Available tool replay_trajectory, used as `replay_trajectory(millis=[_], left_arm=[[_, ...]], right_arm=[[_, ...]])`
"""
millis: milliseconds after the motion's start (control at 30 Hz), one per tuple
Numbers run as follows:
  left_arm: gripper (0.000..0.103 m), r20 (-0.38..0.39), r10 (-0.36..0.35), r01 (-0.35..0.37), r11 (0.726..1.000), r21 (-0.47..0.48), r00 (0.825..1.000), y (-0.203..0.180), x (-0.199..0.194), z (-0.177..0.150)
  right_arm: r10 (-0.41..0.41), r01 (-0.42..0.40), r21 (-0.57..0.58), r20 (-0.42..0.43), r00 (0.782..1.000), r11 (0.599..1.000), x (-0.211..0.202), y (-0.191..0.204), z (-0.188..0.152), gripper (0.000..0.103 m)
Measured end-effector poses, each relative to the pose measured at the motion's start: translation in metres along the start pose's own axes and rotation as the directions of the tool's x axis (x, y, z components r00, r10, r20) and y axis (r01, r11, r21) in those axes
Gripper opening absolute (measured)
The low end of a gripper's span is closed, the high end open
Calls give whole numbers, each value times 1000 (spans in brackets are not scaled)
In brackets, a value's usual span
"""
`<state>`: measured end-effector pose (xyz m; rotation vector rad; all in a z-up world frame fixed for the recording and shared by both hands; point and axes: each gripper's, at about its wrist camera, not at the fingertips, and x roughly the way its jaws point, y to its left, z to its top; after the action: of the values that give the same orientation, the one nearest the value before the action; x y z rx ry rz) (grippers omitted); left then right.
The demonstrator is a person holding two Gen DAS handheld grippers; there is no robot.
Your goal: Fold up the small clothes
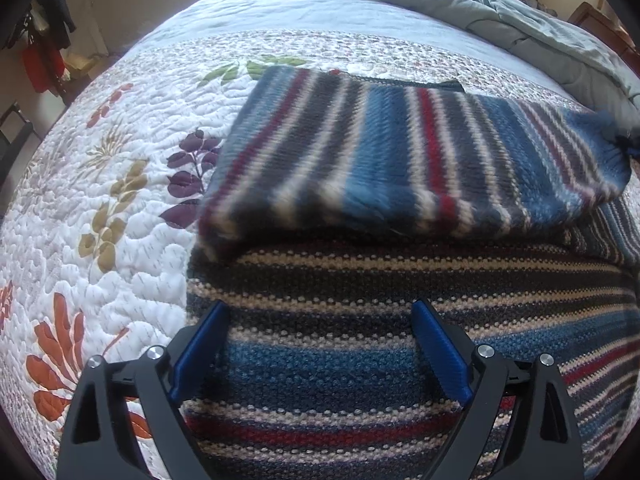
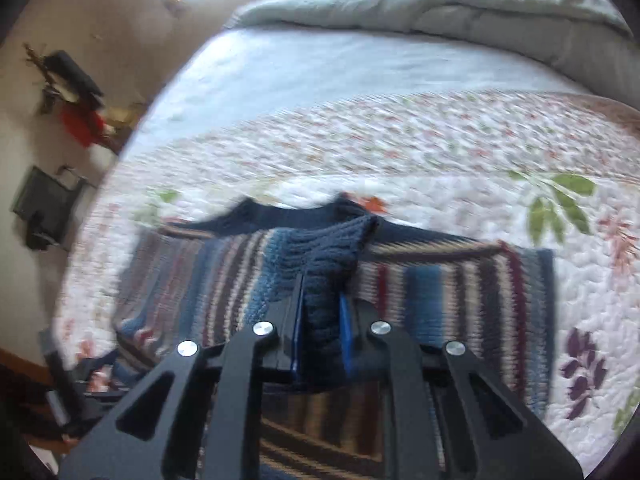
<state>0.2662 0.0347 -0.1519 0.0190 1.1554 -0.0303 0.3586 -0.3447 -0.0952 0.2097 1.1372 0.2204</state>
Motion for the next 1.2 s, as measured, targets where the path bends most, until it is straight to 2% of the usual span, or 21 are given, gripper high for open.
replay_trajectory(millis=[33, 100, 167, 200, 267, 333, 467, 600, 633, 700, 733, 867, 933, 1000, 1100, 1200], left_arm=[[94, 0, 3, -3, 1000, 1, 1000, -1, 1, 0], [95, 1, 13, -13, 1000, 8, 1000, -3, 2, -1], [96, 3, 20, -20, 1000, 17, 1000, -5, 2, -2], [96, 3, 19, -19, 1000, 18, 1000, -5, 3, -1], [96, -3, 20, -20, 1000, 9, 1000, -4, 3, -1], [96, -7, 16, -15, 1000, 11, 1000, -4, 2, 0], [96, -13, 16, -16, 1000, 22, 1000, -5, 1, 0], [96, -13, 16, -16, 1000, 24, 1000, -6, 0, -1], [96, -13, 18, -17, 1000, 24, 1000, -6, 0, -1], [96, -12, 20, -20, 1000, 24, 1000, -7, 0, -2], [96, -11, 20, -20, 1000, 22, 1000, -7, 1, -2], [97, -11, 17, -17, 1000, 15, 1000, -6, 2, -2], [98, -12, 14, -14, 1000, 9, 1000, -5, 4, -2], [99, -12, 14, -14, 1000, 8, 1000, -5, 7, -2], [99, -15, 15, -15, 1000, 15, 1000, -6, 6, -1], [99, -13, -16, 16, 1000, -9, 1000, 3, -2, 4]], right_arm=[[-19, 19, 18, -25, 1000, 1000, 10, -8, -3, 15], [-6, 10, 48, -79, 997, 999, 30, -20, -12, 17], [-29, 33, 39, -103, 994, 999, 38, -23, -17, 32], [-29, 33, 33, -104, 994, 999, 36, -23, -18, 36], [2, 2, 42, -86, 996, 999, 25, -24, -16, 48], [25, -21, 58, -75, 997, 998, 12, -28, -15, 53], [66, -51, 117, -132, 989, 992, 9, -36, -21, 54], [52, -23, 137, -215, 975, 990, 24, -39, -36, 54], [45, -19, 123, -216, 975, 992, 25, -37, -38, 53], [6, 11, 76, -214, 977, 997, 22, -31, -39, 39], [-4, 18, 64, -211, 977, 998, 22, -28, -39, 26], [5, 10, 82, -185, 983, 997, 13, -34, -37, 3], [-39, 57, 88, -198, 979, 994, 14, -41, -38, 2], [-43, 68, 107, -216, 976, 992, 22, -47, -43, 2], [-80, 93, 56, -203, 976, 994, 21, -40, -44, 2], [-62, 75, 70, -177, 982, 995, 14, -38, -42, 2]])
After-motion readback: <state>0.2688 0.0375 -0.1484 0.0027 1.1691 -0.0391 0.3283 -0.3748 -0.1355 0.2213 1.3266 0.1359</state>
